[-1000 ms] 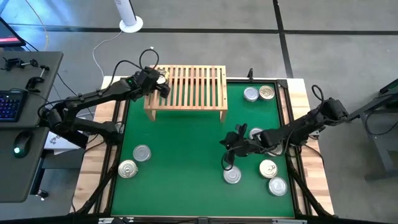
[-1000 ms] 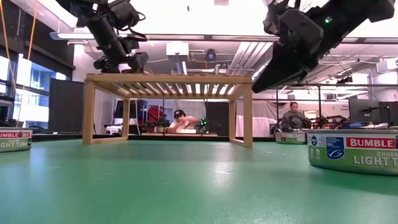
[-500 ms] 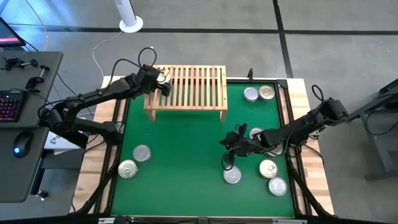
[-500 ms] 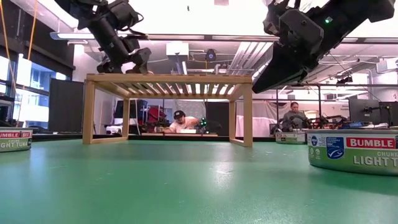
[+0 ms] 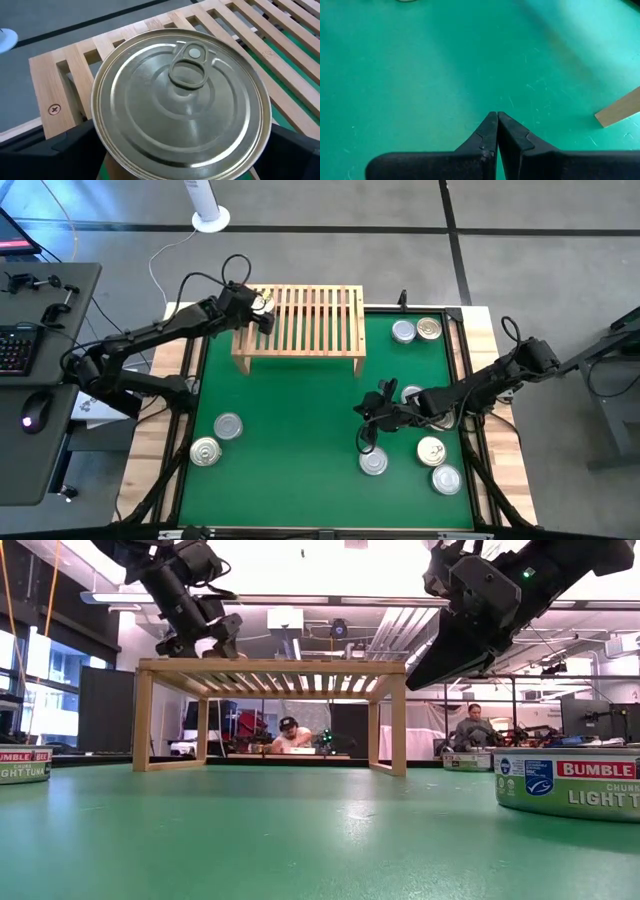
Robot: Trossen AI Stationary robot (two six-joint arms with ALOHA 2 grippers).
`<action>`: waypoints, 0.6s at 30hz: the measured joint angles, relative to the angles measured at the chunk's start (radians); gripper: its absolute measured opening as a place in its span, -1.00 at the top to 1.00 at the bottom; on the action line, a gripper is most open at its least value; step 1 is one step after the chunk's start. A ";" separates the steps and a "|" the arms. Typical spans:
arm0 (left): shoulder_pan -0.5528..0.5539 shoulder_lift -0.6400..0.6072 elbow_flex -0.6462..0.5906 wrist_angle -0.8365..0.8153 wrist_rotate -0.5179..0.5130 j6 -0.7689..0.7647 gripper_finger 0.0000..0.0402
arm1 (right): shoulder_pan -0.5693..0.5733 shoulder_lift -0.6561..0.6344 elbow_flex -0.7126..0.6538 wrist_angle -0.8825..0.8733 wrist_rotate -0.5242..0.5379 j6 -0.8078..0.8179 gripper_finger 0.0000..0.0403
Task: Stack canned seafood by type on shelf
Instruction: Put the blue pink tuna can on the shelf
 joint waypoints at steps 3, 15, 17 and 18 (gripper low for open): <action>0.000 0.000 0.024 -0.029 0.000 0.002 -0.99 | 0.000 0.000 0.000 0.000 0.000 0.000 0.99; -0.001 -0.001 0.054 -0.129 0.000 0.015 -0.99 | -0.005 0.000 0.000 0.023 0.002 -0.036 0.99; -0.001 -0.001 0.054 -0.133 0.000 0.017 -0.99 | -0.031 0.000 0.006 0.090 -0.012 -0.111 0.99; -0.001 -0.001 0.054 -0.132 -0.001 0.018 -0.99 | -0.054 0.000 0.024 0.113 -0.032 -0.156 0.99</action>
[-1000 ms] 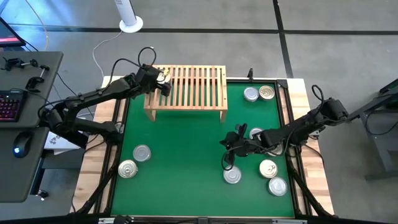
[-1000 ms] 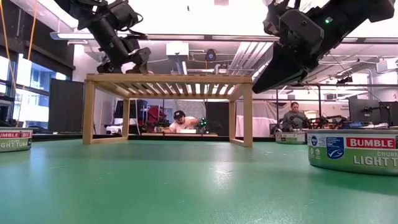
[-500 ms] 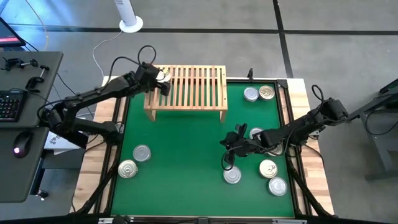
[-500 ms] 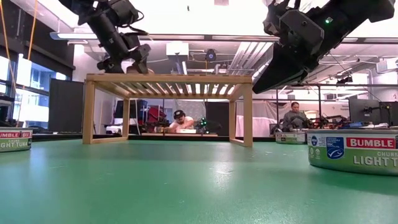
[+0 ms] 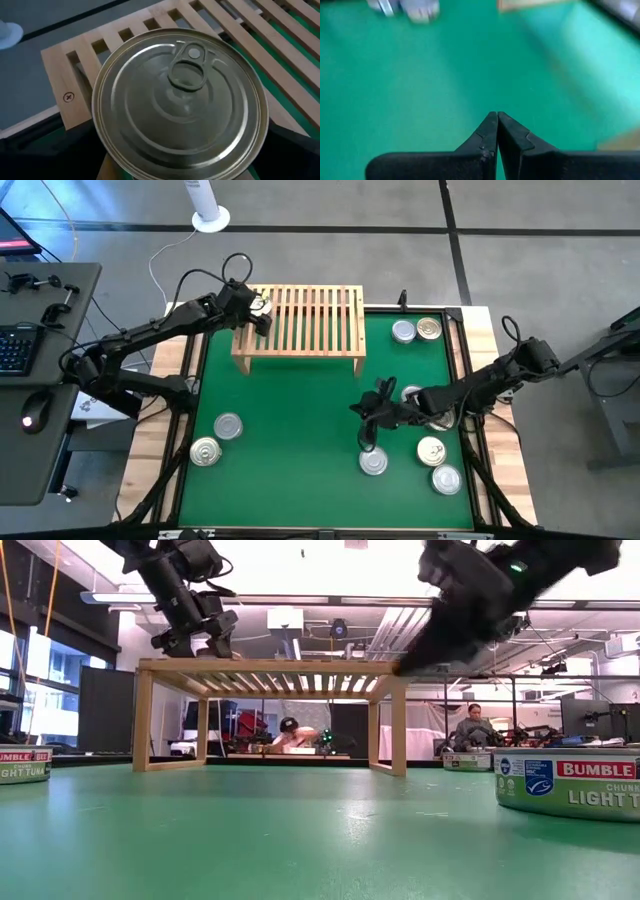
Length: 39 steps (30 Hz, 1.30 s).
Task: Stack canned seafood by type on shelf
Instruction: Put the blue pink tuna can on the shelf
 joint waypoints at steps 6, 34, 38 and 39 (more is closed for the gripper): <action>0.000 0.000 0.000 0.000 0.000 0.031 -0.99 | -0.230 0.011 0.241 0.029 -0.255 -0.275 0.99; -0.052 0.000 0.000 0.149 0.011 0.254 -0.99 | -0.799 0.907 1.454 -0.372 -1.016 -0.587 0.99; -0.056 0.003 0.000 0.153 0.016 0.257 -0.99 | -0.799 0.904 1.425 -0.364 -1.025 -0.587 0.99; -0.061 0.003 0.000 0.153 0.017 0.257 -0.99 | -0.799 0.904 1.425 -0.369 -1.022 -0.584 0.99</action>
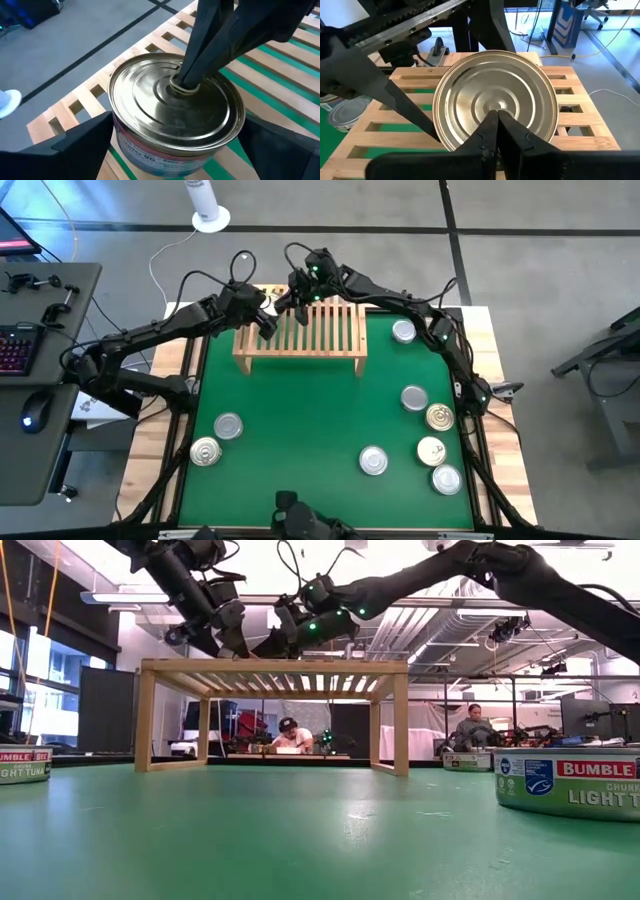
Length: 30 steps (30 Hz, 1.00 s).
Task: Stack canned seafood by type on shelf
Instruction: Put the blue pink tuna can on the shelf
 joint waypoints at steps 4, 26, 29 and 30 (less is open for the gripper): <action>-0.012 -0.016 0.000 -0.019 0.017 -0.008 -0.99 | 0.002 -0.001 0.000 -0.012 -0.003 0.008 0.99; -0.050 -0.285 0.000 -0.187 -0.015 -0.045 -0.99 | 0.030 -0.052 -0.002 0.181 0.006 0.098 0.99; -0.095 -0.265 0.000 -0.166 -0.004 -0.046 -0.99 | 0.024 -0.161 -0.015 0.065 0.005 0.043 1.00; -0.113 -0.257 -0.005 -0.146 -0.006 -0.046 -0.99 | 0.023 -0.203 -0.034 0.002 0.009 0.008 1.00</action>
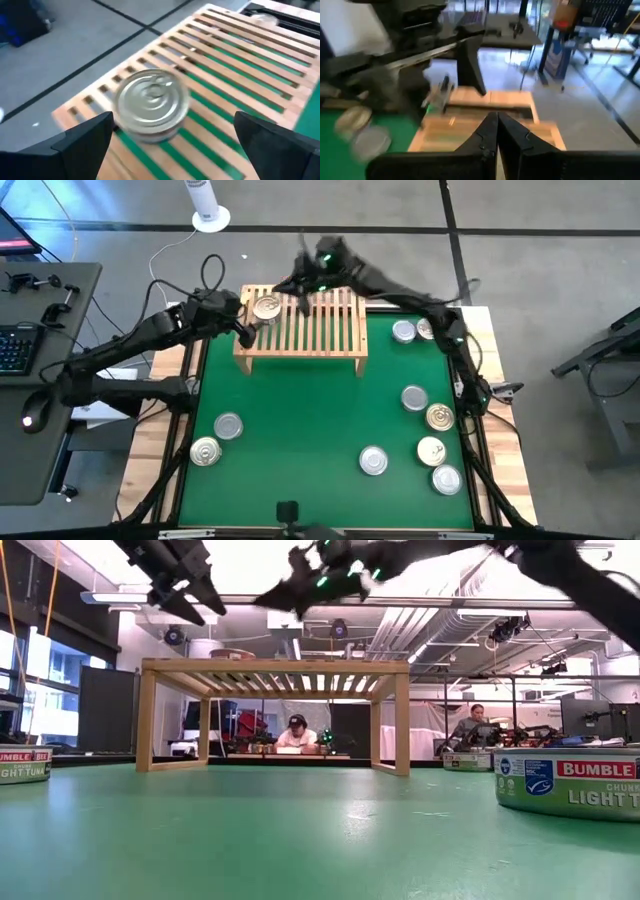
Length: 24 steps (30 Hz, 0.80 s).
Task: Stack canned seafood by type on shelf
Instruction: Put the blue pink tuna can on the shelf
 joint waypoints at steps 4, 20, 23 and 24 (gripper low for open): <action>-0.053 0.036 -0.033 0.122 -0.015 0.000 -0.99 | 0.032 -0.188 -0.187 -0.181 0.081 -0.106 1.00; 0.081 0.235 0.110 0.011 0.007 -0.009 -0.37 | 0.342 -0.955 -1.371 0.464 0.511 0.140 1.00; 0.113 0.255 0.119 0.002 0.027 -0.023 -0.02 | 0.385 -0.987 -1.475 0.603 0.516 0.190 1.00; 0.125 0.261 0.119 0.000 0.051 -0.027 0.10 | 0.394 -0.993 -1.499 0.636 0.518 0.204 1.00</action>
